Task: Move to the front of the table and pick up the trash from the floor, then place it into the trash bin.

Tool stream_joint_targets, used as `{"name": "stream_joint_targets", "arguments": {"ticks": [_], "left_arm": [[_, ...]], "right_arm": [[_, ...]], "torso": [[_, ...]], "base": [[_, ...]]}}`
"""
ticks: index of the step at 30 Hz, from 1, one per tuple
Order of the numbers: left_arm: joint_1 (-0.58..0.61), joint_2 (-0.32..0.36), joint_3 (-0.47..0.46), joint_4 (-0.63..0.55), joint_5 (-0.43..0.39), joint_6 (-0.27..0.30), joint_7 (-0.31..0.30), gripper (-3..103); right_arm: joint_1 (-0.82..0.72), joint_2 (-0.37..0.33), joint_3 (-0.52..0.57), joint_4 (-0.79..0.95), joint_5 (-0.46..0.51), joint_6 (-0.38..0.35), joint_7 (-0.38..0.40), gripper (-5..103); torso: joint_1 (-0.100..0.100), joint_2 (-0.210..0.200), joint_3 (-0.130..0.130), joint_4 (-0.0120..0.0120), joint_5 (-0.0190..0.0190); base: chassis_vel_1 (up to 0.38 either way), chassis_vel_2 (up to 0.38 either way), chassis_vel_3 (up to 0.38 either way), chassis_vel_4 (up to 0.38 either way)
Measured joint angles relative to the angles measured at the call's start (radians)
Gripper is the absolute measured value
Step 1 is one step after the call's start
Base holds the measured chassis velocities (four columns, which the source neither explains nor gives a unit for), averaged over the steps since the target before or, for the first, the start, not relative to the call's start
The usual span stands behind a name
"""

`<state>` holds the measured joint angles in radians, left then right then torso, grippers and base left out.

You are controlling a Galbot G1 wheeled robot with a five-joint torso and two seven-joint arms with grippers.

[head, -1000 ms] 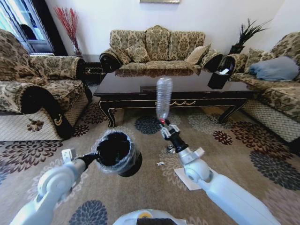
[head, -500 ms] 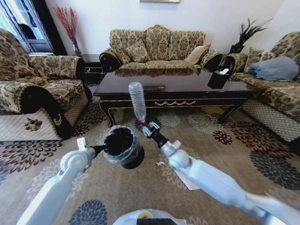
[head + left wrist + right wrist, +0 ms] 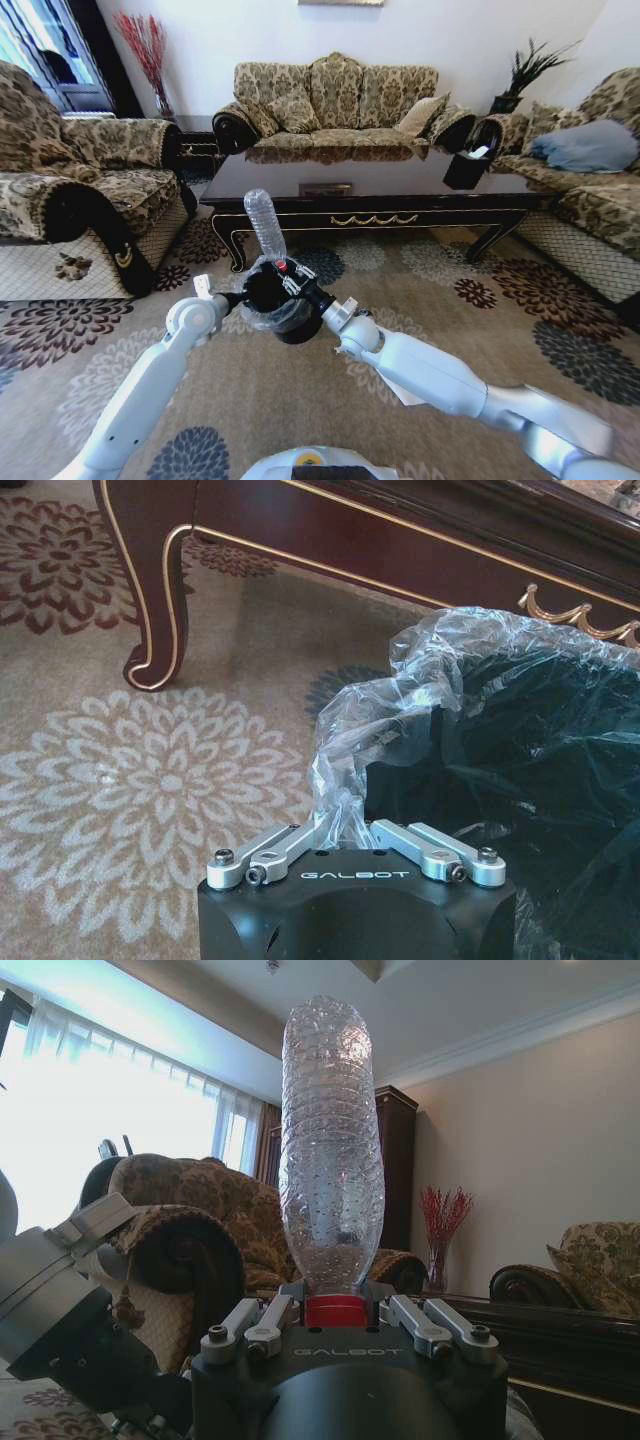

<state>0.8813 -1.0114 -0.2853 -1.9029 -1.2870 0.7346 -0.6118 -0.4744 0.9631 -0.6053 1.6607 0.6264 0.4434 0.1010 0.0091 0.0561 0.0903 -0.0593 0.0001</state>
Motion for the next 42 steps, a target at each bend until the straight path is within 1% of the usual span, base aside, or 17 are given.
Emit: {"name": "stream_joint_targets", "arguments": {"ticks": [4, 6, 8, 11, 12, 16, 20, 21, 22, 27, 31, 33, 36, 37, 40, 41, 42], "left_arm": [[0.006, -0.001, -0.003, -0.012, 0.000, 0.000, -0.003, 2], [0.013, 0.004, -0.010, -0.020, 0.000, 0.001, -0.003, 2], [0.014, 0.005, -0.012, -0.021, -0.001, 0.001, -0.003, 2], [0.026, 0.012, -0.024, -0.028, -0.002, 0.001, -0.004, 2], [0.026, 0.012, -0.024, -0.028, -0.002, 0.001, -0.004, 2], [0.039, 0.012, -0.031, -0.032, 0.000, 0.001, -0.004, 2], [0.049, 0.013, -0.040, -0.040, 0.001, 0.001, -0.004, 2], [0.051, 0.015, -0.043, -0.041, 0.001, 0.001, -0.004, 2], [0.054, 0.019, -0.049, -0.045, 0.000, 0.001, -0.004, 2], [0.076, 0.038, -0.081, -0.067, -0.009, 0.001, -0.005, 2], [0.118, 0.087, -0.147, -0.109, -0.049, 0.001, -0.018, 2], [0.147, 0.125, -0.189, -0.134, -0.058, 0.001, -0.018, 2], [0.197, 0.177, -0.260, -0.170, -0.066, 0.001, -0.018, 2], [0.197, 0.177, -0.260, -0.170, -0.066, 0.001, -0.018, 2], [0.242, 0.184, -0.318, -0.202, -0.066, 0.001, -0.018, 2], [0.242, 0.184, -0.318, -0.202, -0.066, 0.001, -0.018, 2], [0.253, 0.183, -0.329, -0.215, -0.066, 0.001, -0.018, 2]], "right_arm": [[-0.008, -0.012, 0.001, 0.001, -0.002, 0.002, -0.005, 26], [-0.012, -0.019, 0.006, 0.011, -0.003, 0.004, -0.005, 40], [-0.013, -0.020, 0.007, 0.013, -0.004, 0.005, -0.005, 40], [-0.014, -0.028, 0.009, 0.027, -0.006, 0.007, -0.005, 57], [-0.014, -0.028, 0.009, 0.027, -0.006, 0.007, -0.005, 57], [-0.014, -0.034, 0.010, 0.039, -0.007, 0.007, -0.002, 68], [-0.015, -0.043, 0.016, 0.050, -0.006, 0.007, 0.003, 89], [-0.017, -0.044, 0.018, 0.052, -0.006, 0.007, 0.005, 89], [-0.019, -0.047, 0.025, 0.057, -0.006, 0.006, 0.012, 94], [-0.022, -0.064, 0.055, 0.065, 0.000, -0.008, 0.027, 100], [-0.015, -0.115, 0.069, 0.081, 0.032, -0.035, 0.034, 100], [-0.018, -0.150, 0.082, 0.101, 0.059, -0.066, 0.054, 100], [-0.058, -0.225, 0.119, 0.161, 0.169, -0.183, 0.136, 100], [-0.058, -0.225, 0.119, 0.161, 0.169, -0.183, 0.136, 100], [-0.112, -0.278, 0.164, 0.196, 0.288, -0.381, 0.308, 100], [-0.112, -0.278, 0.164, 0.196, 0.288, -0.381, 0.308, 100], [-0.130, -0.292, 0.183, 0.212, 0.378, -0.492, 0.398, 100]], "torso": [[0.000, 0.000, 0.000, -0.0002, -0.0001], [0.000, 0.000, 0.000, -0.0003, 0.0000], [0.000, 0.000, 0.000, -0.0002, 0.0000], [0.000, 0.000, 0.000, 0.0000, 0.0000], [0.000, 0.000, 0.000, 0.0000, 0.0000], [0.000, 0.000, 0.000, -0.0001, -0.0001], [0.000, 0.000, 0.000, -0.0001, -0.0002], [0.000, 0.000, 0.000, -0.0002, -0.0001], [0.000, 0.000, 0.000, -0.0003, 0.0000], [0.000, 0.000, 0.000, -0.0001, -0.0001], [0.000, 0.000, 0.000, 0.0000, -0.0001], [0.000, 0.000, 0.000, 0.0001, -0.0002], [0.000, 0.000, 0.000, 0.0001, 0.0000], [0.000, 0.000, 0.000, 0.0001, 0.0000], [0.000, 0.000, 0.000, -0.0004, 0.0000], [0.000, 0.000, 0.000, -0.0004, 0.0000], [0.000, 0.000, 0.000, -0.0003, 0.0001]], "base": [[0.000, 0.000, 0.000, 0.000], [0.000, 0.000, 0.000, 0.000], [0.000, 0.000, 0.000, 0.000], [0.000, 0.000, 0.000, 0.000], [0.000, 0.000, 0.000, 0.000], [0.000, 0.000, 0.000, 0.000], [0.000, 0.000, 0.000, 0.000], [0.000, 0.000, 0.000, 0.000], [0.000, 0.000, 0.000, 0.000], [0.000, 0.000, 0.000, 0.000], [0.000, 0.000, 0.000, 0.000], [0.000, 0.000, 0.000, 0.000], [0.000, 0.000, 0.000, 0.000], [0.000, 0.000, 0.000, 0.000], [0.000, 0.000, 0.000, 0.000], [0.000, 0.000, 0.000, 0.000], [0.000, 0.000, 0.000, 0.000]]}}
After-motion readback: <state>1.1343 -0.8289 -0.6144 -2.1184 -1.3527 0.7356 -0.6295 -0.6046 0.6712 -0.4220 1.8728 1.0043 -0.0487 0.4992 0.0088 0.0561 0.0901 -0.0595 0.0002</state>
